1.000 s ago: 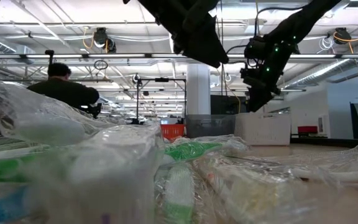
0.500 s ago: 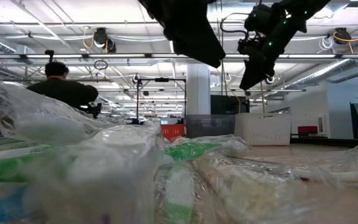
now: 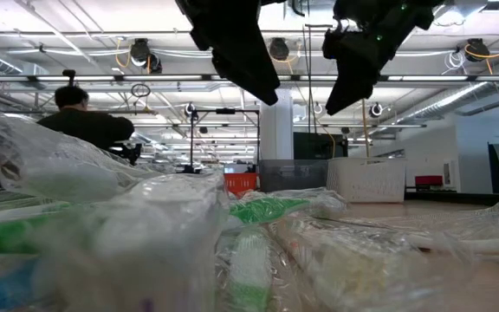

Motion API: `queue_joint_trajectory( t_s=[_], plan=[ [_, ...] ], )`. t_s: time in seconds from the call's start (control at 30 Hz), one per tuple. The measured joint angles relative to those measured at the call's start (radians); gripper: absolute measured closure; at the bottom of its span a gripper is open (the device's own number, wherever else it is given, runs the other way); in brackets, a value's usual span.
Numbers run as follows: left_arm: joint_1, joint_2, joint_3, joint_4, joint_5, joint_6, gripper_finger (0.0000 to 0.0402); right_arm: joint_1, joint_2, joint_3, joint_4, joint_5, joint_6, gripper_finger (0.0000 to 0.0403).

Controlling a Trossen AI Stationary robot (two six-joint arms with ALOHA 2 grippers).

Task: Pick & Place Toothbrushes
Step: Put the green toothbrush into the black bin

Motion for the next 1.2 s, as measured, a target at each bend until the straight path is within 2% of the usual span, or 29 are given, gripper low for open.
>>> queue_joint_trajectory(
  t_s=[0.3,0.57,0.67,0.9,1.1,1.2],
  plan=[
    [-0.085,0.0,0.0,-0.086,-0.029,-0.172,0.0185,0.203,0.0,0.0,-0.012,0.0,0.105,0.0261],
    [-0.189,0.0,-0.001,-0.173,-0.16,-0.31,0.0185,0.418,0.0,-0.011,0.011,0.002,0.207,0.0267],
    [-0.222,0.0,-0.001,-0.173,-0.184,-0.346,0.0186,0.503,0.0,-0.06,0.093,0.002,0.254,0.0268],
    [-0.295,0.0,-0.001,-0.176,-0.236,-0.414,0.0186,0.673,0.02,-0.211,0.408,0.004,0.349,0.0268],
    [-0.352,0.0,-0.001,-0.177,-0.298,-0.473,0.0186,0.766,0.092,-0.293,0.636,0.014,0.36,0.0268],
    [-0.378,0.0,-0.001,-0.177,-0.337,-0.496,0.0186,0.798,0.14,-0.31,0.709,0.057,0.371,0.0269]
  ],
)
